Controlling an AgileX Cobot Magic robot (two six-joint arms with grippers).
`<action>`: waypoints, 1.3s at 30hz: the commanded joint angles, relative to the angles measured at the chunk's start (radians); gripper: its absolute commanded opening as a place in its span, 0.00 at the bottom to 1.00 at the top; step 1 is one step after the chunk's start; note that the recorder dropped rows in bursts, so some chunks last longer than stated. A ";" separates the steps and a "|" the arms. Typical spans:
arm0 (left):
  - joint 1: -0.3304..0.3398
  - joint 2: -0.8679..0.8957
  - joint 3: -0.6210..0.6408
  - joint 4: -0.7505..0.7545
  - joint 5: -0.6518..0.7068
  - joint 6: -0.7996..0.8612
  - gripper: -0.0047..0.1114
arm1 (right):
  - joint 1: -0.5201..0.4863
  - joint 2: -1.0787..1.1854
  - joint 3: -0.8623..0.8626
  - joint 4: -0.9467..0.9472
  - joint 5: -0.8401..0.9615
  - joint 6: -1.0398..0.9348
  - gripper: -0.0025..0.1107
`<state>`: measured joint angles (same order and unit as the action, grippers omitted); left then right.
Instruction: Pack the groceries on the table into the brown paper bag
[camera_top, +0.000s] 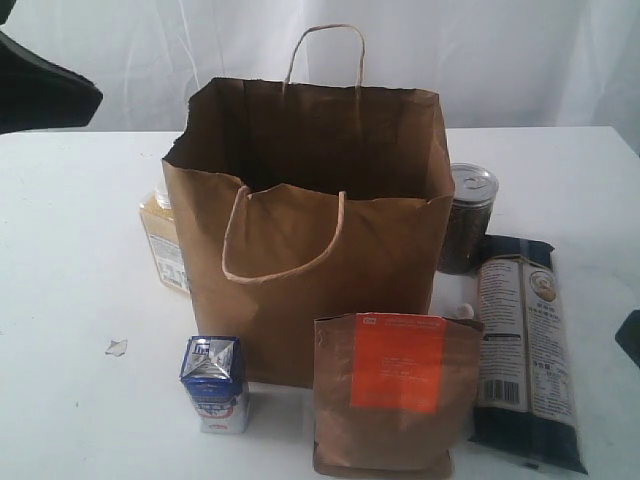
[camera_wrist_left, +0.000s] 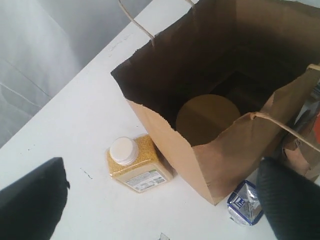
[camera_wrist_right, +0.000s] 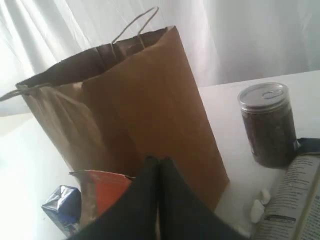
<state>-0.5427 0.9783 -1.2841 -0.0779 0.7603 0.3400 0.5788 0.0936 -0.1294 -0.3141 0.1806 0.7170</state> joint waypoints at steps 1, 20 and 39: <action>0.003 -0.013 0.004 -0.003 -0.005 -0.027 0.95 | -0.004 -0.006 0.002 0.001 -0.022 0.012 0.02; 0.003 -0.043 0.087 -0.007 -0.005 -0.029 0.95 | -0.004 -0.012 0.108 -0.029 -0.002 0.012 0.02; 0.003 -0.083 0.121 -0.013 -0.059 -0.054 0.95 | -0.004 -0.015 0.129 -0.240 0.016 0.012 0.02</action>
<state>-0.5427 0.9022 -1.1703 -0.0799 0.7183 0.2977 0.5788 0.0825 -0.0054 -0.5724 0.1993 0.7257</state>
